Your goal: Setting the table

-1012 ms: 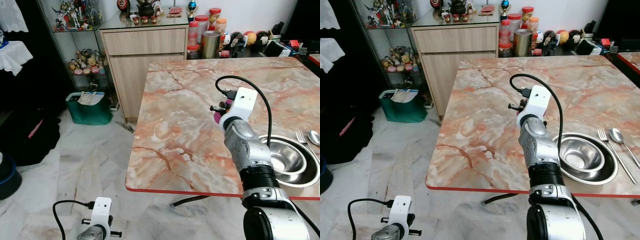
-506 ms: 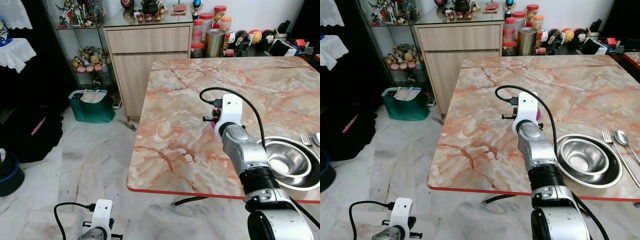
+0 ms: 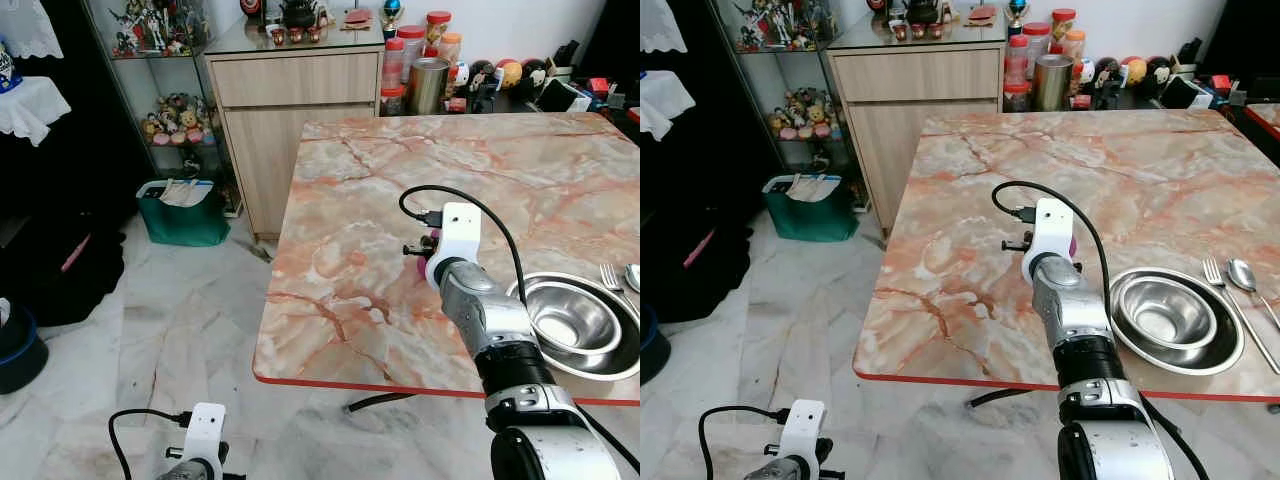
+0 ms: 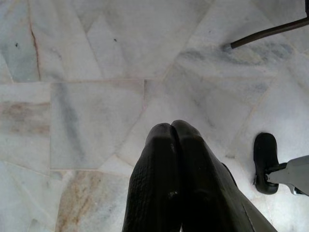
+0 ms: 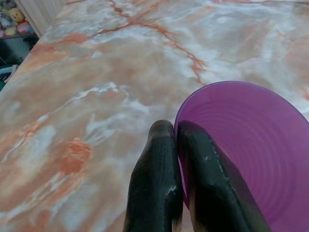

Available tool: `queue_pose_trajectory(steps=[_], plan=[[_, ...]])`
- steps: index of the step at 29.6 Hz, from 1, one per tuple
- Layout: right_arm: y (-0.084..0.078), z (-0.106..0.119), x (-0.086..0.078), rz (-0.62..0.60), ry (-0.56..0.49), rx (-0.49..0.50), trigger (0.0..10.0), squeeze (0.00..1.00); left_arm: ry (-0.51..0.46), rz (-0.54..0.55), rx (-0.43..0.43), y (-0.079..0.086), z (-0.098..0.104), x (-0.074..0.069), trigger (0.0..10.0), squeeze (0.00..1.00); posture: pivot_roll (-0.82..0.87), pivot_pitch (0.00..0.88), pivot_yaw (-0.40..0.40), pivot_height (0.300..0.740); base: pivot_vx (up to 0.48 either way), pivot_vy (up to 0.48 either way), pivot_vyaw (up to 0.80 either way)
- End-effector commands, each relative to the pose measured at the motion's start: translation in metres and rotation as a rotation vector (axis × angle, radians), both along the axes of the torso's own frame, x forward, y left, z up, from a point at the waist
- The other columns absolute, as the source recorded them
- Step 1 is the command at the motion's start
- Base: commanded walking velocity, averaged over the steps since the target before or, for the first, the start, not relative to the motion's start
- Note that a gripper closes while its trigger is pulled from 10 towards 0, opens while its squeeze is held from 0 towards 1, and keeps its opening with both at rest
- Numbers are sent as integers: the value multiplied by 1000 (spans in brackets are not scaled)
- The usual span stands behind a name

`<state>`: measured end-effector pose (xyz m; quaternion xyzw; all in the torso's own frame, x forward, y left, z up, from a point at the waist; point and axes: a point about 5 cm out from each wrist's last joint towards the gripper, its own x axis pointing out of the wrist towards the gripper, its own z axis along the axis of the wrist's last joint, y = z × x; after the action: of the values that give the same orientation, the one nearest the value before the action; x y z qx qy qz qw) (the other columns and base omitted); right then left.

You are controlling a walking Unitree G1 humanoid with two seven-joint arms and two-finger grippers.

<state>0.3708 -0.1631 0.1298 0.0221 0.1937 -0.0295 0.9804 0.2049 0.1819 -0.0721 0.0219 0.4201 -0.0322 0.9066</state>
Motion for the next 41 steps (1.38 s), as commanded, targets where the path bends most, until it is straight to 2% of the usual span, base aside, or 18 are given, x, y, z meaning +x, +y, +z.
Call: queue_pose_trajectory(steps=[1, 41], plan=[[3, 3, 0, 0, -9, 18, 10000, 0, 12, -7, -3, 1, -1, -3, 10000, 0, -76, 0, 50, 740, 0, 0, 0], [0, -2, -4, -35, 22, 27, 10000, 0, 48, -34, -36, -4, -4, -7, 10000, 0, -79, 0, 53, 740, 0, 0, 0]])
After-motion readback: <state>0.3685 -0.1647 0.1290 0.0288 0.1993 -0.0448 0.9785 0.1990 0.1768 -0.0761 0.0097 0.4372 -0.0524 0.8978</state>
